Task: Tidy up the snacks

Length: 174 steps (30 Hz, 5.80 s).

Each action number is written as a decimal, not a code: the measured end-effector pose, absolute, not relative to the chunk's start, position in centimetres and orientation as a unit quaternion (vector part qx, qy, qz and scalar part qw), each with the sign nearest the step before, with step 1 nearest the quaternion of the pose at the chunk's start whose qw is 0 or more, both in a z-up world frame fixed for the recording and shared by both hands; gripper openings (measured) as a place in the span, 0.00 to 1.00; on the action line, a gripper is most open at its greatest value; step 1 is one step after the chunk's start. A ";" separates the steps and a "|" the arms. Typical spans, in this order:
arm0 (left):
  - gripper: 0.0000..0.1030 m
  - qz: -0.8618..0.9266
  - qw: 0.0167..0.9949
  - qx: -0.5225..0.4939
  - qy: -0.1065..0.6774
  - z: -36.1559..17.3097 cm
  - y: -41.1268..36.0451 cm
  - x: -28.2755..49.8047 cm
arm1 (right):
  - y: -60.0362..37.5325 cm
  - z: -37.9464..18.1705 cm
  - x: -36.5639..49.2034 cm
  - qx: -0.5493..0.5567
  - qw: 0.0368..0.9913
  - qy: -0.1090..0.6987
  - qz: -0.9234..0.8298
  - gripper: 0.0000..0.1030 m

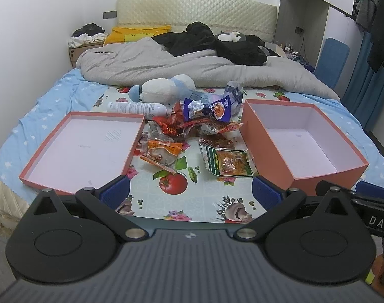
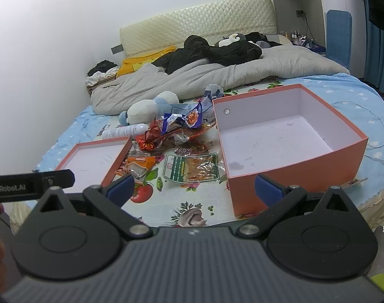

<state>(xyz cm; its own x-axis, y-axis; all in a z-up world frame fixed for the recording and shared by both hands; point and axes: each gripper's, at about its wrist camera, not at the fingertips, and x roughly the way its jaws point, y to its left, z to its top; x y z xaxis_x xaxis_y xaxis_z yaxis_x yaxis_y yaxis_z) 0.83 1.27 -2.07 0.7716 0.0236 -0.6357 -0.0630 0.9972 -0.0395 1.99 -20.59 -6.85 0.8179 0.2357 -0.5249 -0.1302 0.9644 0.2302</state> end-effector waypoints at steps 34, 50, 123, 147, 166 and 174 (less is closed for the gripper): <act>1.00 0.009 0.941 -0.031 0.337 -2.8 1.5 -0.3 | -19.7 -7.5 0.4 0.078 0.950 0.281 0.115 0.94; 1.00 0.018 0.926 -0.038 0.376 -6.1 3.9 5.1 | -17.5 -9.3 3.3 0.061 0.946 0.294 0.120 0.85; 0.70 -0.020 0.875 -0.052 0.482 -21.7 10.4 29.2 | -8.3 -23.2 24.8 -0.027 0.905 0.418 0.081 0.03; 0.70 -0.029 0.880 -0.058 0.471 -18.6 12.4 25.9 | -7.8 -23.8 26.9 0.048 0.931 0.354 -0.076 0.84; 0.70 -0.044 0.874 -0.072 0.479 -19.7 13.6 25.9 | -8.5 -25.7 28.4 -0.006 0.923 0.385 -0.008 0.74; 0.70 -0.042 0.876 -0.067 0.476 -19.1 12.7 25.3 | -8.5 -24.9 26.3 -0.014 0.922 0.385 0.025 0.39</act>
